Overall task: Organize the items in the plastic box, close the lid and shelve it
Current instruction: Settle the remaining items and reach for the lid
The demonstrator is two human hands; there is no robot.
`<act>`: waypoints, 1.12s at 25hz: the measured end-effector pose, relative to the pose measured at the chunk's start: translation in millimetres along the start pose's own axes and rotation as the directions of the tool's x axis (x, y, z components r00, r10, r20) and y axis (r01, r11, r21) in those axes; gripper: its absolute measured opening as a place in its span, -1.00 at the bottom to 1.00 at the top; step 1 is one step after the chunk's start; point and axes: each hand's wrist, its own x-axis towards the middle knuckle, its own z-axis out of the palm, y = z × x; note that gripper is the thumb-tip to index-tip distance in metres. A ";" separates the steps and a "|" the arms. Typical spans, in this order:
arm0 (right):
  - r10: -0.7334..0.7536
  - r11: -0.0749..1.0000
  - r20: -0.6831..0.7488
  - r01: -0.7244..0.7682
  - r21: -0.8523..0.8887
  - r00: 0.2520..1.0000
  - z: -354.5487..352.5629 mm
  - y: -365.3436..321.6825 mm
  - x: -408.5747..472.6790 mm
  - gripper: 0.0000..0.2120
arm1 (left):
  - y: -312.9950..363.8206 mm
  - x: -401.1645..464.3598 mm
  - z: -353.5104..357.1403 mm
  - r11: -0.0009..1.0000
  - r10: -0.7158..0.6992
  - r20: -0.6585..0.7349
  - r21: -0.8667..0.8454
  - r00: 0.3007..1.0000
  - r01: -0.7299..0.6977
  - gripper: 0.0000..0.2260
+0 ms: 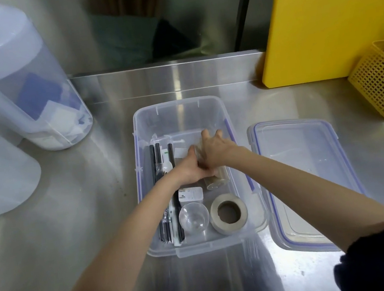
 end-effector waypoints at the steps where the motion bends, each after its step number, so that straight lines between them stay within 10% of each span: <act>1: 0.004 1.000 -0.015 -0.004 -0.026 1.000 4.0 -1.0 -3.5 -0.44 | -1.1 -1.6 3.0 1.000 0.002 0.019 -0.005 1.000 -0.002 -0.26; 13: -0.041 0.995 -0.114 0.030 -0.098 0.993 10.2 4.4 -25.5 -0.47 | 3.8 -17.5 8.7 0.995 0.012 0.065 0.095 0.998 -0.018 -0.29; 20: -0.189 0.966 -0.370 0.240 0.097 0.910 -21.0 28.5 -64.0 -0.54 | 43.4 -55.2 -9.9 0.971 0.082 -0.133 0.233 0.988 -0.049 -0.35; 28: 0.021 0.947 -0.426 0.118 0.297 0.904 -22.4 115.5 -117.1 -0.54 | 101.3 -77.5 40.1 0.948 0.262 -0.186 0.234 0.947 -0.216 -0.53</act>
